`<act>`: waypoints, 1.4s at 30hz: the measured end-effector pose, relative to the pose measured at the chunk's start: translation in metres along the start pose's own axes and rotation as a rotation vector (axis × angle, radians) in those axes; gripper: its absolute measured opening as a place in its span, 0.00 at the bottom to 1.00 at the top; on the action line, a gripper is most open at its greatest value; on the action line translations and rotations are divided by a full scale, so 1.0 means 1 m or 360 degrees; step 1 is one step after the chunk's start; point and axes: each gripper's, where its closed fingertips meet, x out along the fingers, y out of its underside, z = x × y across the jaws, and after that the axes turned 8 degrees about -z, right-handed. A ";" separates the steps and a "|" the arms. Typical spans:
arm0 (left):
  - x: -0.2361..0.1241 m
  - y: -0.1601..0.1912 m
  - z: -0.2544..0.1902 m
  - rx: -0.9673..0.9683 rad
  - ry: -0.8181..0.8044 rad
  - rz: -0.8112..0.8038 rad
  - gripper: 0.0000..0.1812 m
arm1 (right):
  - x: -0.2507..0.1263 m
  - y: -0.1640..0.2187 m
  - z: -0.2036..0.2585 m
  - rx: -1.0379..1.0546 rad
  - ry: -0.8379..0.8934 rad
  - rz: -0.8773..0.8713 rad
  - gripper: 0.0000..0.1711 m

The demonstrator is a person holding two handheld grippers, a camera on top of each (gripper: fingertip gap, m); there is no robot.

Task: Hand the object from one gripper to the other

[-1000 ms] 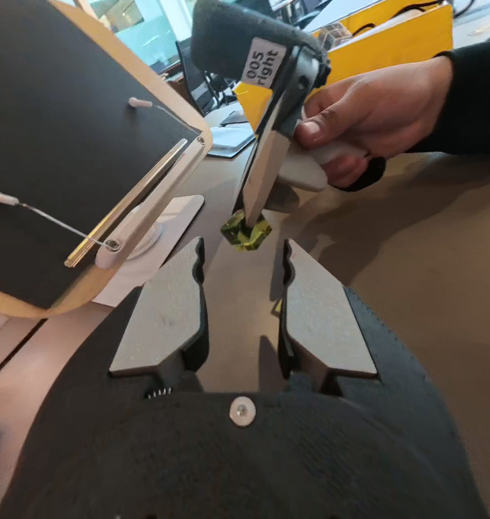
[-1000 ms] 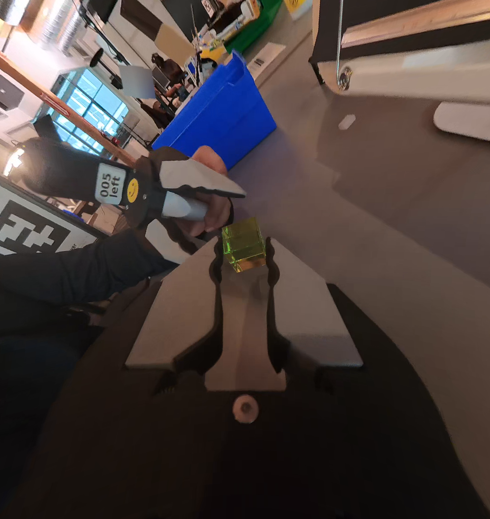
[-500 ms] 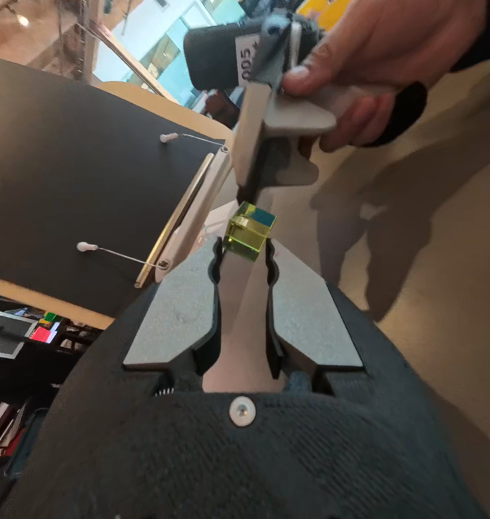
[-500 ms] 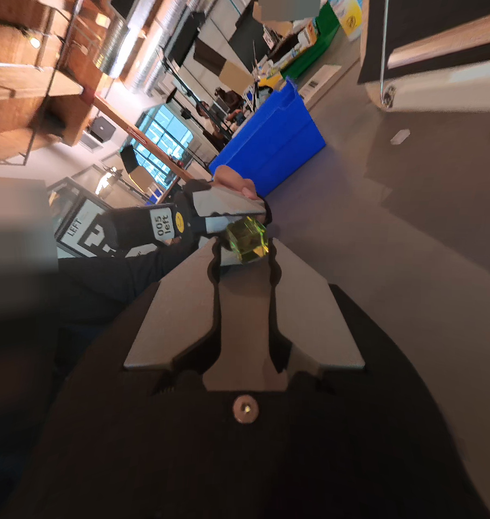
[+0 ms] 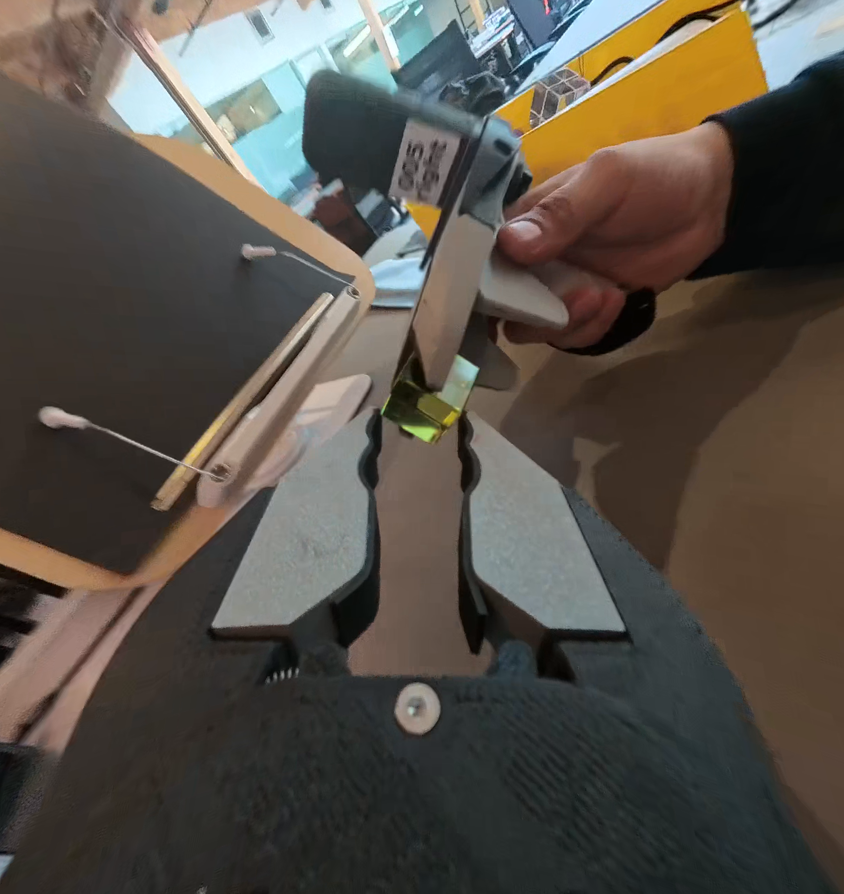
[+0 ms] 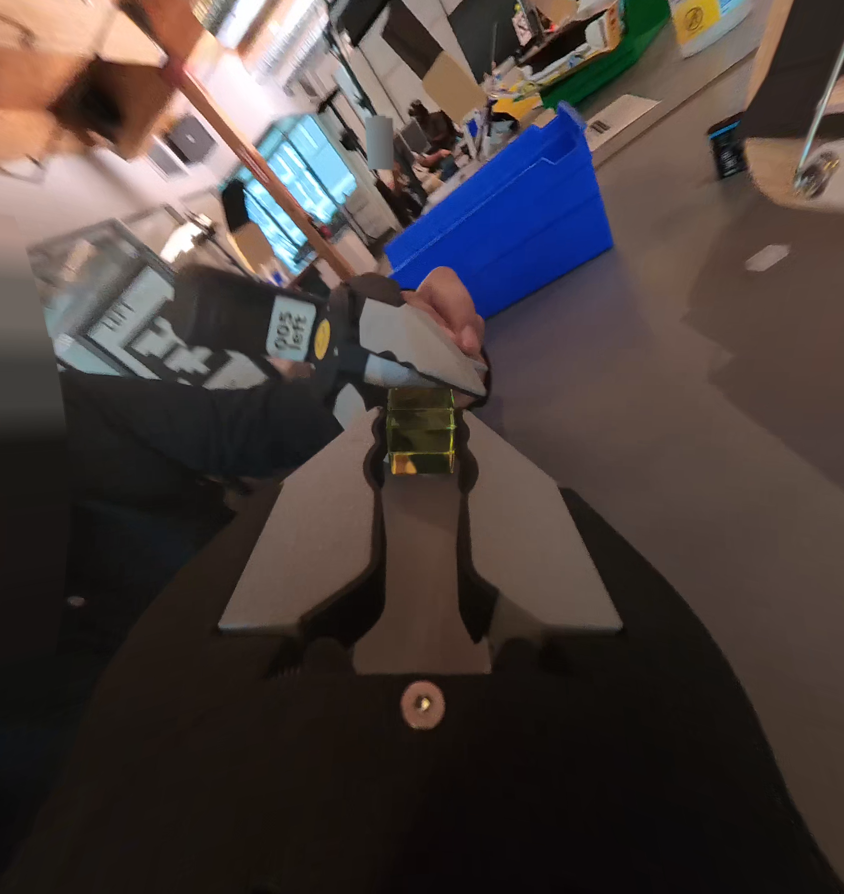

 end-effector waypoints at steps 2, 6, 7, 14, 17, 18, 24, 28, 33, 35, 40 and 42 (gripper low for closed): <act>0.001 0.012 -0.007 -0.0232 0.0137 0.0076 0.19 | -0.005 -0.001 -0.009 -0.0257 0.0194 0.0067 0.14; -0.002 0.018 -0.021 -0.0857 0.0459 0.0120 0.32 | -0.022 -0.008 -0.028 -0.0951 0.0651 0.0246 0.14; -0.003 0.013 -0.021 -0.1005 0.0512 0.0062 0.32 | -0.021 -0.009 -0.027 -0.1139 0.0701 0.0276 0.14; -0.008 0.008 -0.009 -0.1271 0.0530 -0.0033 0.34 | -0.004 0.009 -0.029 -0.1898 0.0931 0.0578 0.14; -0.004 0.004 -0.011 -0.1405 0.0537 -0.0053 0.32 | -0.002 0.016 -0.035 -0.2084 0.1029 0.0711 0.14; -0.002 0.005 -0.012 -0.1426 0.0533 -0.0052 0.31 | 0.001 0.018 -0.033 -0.2128 0.1013 0.0713 0.14; 0.001 0.008 -0.017 -0.1424 0.0488 0.0002 0.20 | 0.006 0.022 -0.025 -0.2213 0.0953 0.0714 0.14; 0.001 0.014 -0.015 -0.1353 0.0466 0.0060 0.20 | 0.002 0.023 -0.032 -0.2183 0.0983 0.0751 0.17; -0.004 0.006 0.008 -0.1194 0.0285 -0.0076 0.19 | -0.007 0.014 -0.035 -0.1885 0.0995 0.0613 0.23; -0.009 -0.004 0.022 -0.1074 0.0188 -0.0192 0.19 | -0.009 0.008 -0.031 -0.1632 0.0902 0.0476 0.26; -0.018 -0.013 0.031 -0.0422 0.0000 -0.0183 0.20 | -0.020 -0.012 -0.025 -0.0904 0.0672 0.0135 0.32; -0.018 -0.013 0.027 -0.0108 -0.0058 -0.0131 0.20 | -0.019 -0.020 -0.013 -0.0671 0.0496 -0.0016 0.36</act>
